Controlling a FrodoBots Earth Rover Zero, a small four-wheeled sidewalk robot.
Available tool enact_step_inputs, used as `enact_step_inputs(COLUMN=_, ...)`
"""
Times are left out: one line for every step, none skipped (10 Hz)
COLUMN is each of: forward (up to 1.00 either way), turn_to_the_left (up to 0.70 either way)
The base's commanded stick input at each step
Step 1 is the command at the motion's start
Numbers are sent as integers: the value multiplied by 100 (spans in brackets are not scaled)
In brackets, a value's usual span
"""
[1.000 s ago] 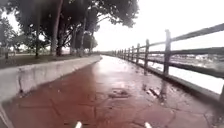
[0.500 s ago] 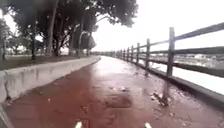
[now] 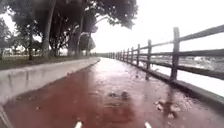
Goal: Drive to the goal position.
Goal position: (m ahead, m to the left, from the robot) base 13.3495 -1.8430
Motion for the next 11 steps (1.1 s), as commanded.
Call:
enact_step_inputs(forward=50, turn_to_the_left=0)
enact_step_inputs(forward=50, turn_to_the_left=0)
enact_step_inputs(forward=50, turn_to_the_left=0)
enact_step_inputs(forward=50, turn_to_the_left=0)
enact_step_inputs(forward=50, turn_to_the_left=0)
enact_step_inputs(forward=50, turn_to_the_left=22)
enact_step_inputs(forward=50, turn_to_the_left=50)
enact_step_inputs(forward=50, turn_to_the_left=31)
enact_step_inputs(forward=50, turn_to_the_left=0)
enact_step_inputs(forward=50, turn_to_the_left=0)
enact_step_inputs(forward=50, turn_to_the_left=0)
